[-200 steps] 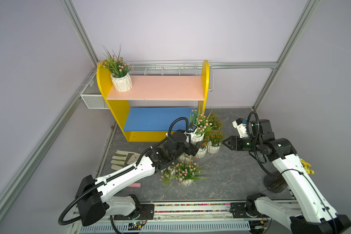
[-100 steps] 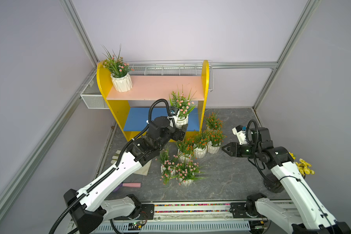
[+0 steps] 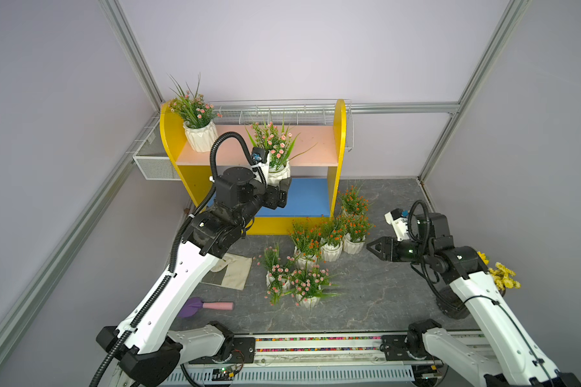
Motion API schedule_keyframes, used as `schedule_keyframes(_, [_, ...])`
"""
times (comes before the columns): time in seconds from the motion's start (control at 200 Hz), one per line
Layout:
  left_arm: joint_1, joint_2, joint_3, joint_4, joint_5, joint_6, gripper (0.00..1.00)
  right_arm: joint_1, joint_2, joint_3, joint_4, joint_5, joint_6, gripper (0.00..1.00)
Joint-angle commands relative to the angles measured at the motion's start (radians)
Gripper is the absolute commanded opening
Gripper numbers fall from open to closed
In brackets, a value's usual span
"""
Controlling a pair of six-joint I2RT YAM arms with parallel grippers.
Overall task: Place the baby's breath potted plants on the rack by color
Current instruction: Place the baby's breath potted plant on the rack.
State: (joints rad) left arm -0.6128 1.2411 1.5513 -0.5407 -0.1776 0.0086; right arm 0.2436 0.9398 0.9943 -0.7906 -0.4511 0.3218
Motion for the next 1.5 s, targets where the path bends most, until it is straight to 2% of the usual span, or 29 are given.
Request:
schedule_keyframes(0.0, [0.028, 0.008, 0.079, 0.024, 0.047, -0.009, 0.58, -0.006, -0.011, -0.018, 0.016, -0.024, 0.002, 0.49])
schedule_keyframes(0.28, [0.116, 0.11, 0.237, -0.024, 0.066, 0.001, 0.58, -0.006, -0.027, -0.026, 0.007, -0.02, 0.003, 0.5])
schedule_keyframes(0.55, [0.225, 0.265, 0.415, -0.048, 0.092, -0.076, 0.58, -0.006, -0.051, -0.031, -0.009, -0.011, 0.005, 0.51])
schedule_keyframes(0.955, [0.246, 0.43, 0.629, -0.13, -0.066, -0.082, 0.6, -0.005, -0.084, -0.035, -0.032, -0.001, 0.008, 0.52])
schedule_keyframes(1.05, [0.263, 0.466, 0.677, -0.153, -0.069, -0.1, 0.6, -0.005, -0.087, -0.036, -0.029, -0.004, 0.011, 0.52])
schedule_keyframes(1.18, [0.274, 0.501, 0.707, -0.163, -0.061, -0.126, 0.6, -0.005, -0.091, -0.038, -0.029, -0.006, 0.014, 0.52])
schedule_keyframes(1.495, [0.277, 0.539, 0.708, -0.151, -0.125, -0.154, 0.6, -0.006, -0.114, -0.04, -0.052, 0.012, 0.004, 0.54])
